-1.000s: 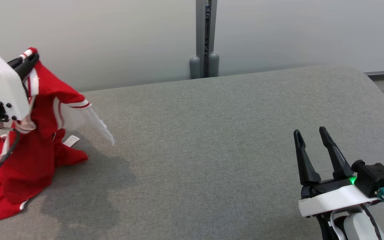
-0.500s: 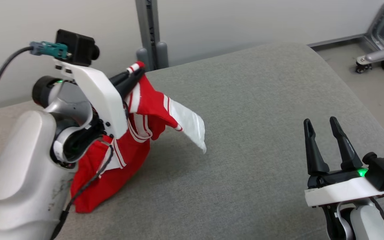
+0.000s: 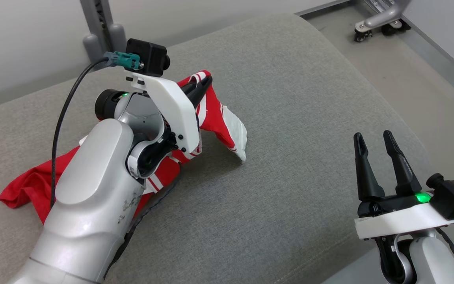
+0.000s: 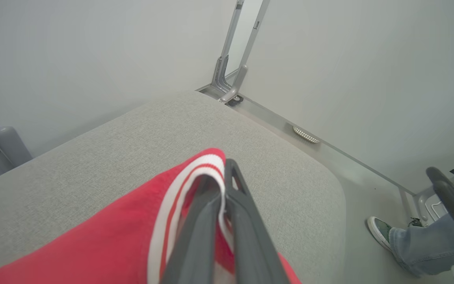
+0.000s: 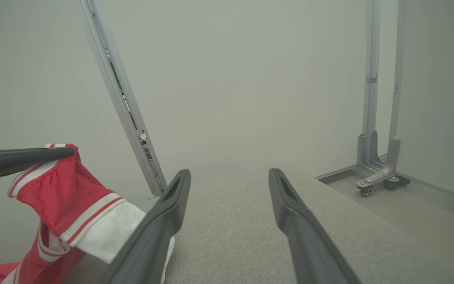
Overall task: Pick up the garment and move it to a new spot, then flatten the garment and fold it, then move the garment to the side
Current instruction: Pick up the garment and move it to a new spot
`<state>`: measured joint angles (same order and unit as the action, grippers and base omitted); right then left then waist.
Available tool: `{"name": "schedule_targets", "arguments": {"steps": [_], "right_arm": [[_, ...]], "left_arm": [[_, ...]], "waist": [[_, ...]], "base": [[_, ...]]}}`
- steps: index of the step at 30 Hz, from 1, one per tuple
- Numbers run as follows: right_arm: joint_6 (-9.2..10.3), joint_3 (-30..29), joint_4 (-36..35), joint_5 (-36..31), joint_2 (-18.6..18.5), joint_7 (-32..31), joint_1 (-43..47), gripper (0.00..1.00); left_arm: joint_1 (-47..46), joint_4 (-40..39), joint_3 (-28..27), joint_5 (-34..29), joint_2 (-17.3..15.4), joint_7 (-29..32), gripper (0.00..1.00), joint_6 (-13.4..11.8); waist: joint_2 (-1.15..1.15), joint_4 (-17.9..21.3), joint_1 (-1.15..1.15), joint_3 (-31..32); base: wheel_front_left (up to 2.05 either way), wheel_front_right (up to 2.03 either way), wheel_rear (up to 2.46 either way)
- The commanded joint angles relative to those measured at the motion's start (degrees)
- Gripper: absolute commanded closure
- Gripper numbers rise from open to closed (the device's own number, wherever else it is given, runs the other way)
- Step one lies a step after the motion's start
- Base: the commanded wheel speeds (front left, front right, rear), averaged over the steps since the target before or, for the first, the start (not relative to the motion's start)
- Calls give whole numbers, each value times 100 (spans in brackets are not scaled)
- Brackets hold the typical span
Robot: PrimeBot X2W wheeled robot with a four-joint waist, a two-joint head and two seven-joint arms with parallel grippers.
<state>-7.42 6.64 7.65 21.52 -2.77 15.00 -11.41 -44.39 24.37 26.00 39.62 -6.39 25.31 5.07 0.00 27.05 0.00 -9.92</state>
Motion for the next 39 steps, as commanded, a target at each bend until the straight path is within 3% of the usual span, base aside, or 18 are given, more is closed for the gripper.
{"name": "schedule_targets", "arguments": {"steps": [1, 11, 12, 14, 23, 31, 39], "right_arm": [[-13, 32, -46, 61, -26, 27, -89, 0], [-13, 115, -38, 150, -24, 27, -207, 0], [-13, 128, -40, 153, -24, 27, -222, 0], [-13, 123, -36, 143, -25, 27, -215, 0], [-13, -4, -15, -21, -28, 27, -149, 0], [-13, -150, -6, -280, -28, 26, -51, 0], [-13, -257, 50, -486, -112, 27, 173, 0]], "left_arm": [[-236, 245, 19, -28, 63, -205, 100, 56], [-848, 1612, 601, 204, 329, -1081, 100, 199], [-896, 1714, 671, 262, 337, -1135, 75, 206], [-941, 1827, 851, 439, 342, -1219, 0, 224], [-1137, 1986, 1483, 930, 336, -1835, 0, 246], [-1034, 1976, 1639, 843, 313, -2636, 0, 250], [-469, 1803, 1532, 640, -115, -3579, 0, 28]], "waist": [[0, 236, 0, -216], [0, 403, 0, -432], [0, 400, 0, -436], [0, 368, 0, -428], [0, -106, 0, -252], [0, -714, 0, 12], [0, -1377, 0, 383]], "base": [[0, 0, 0], [0, 0, 0], [0, 0, 0], [0, 0, 0], [0, 0, 0], [0, 0, 0], [0, 0, 0]]}}
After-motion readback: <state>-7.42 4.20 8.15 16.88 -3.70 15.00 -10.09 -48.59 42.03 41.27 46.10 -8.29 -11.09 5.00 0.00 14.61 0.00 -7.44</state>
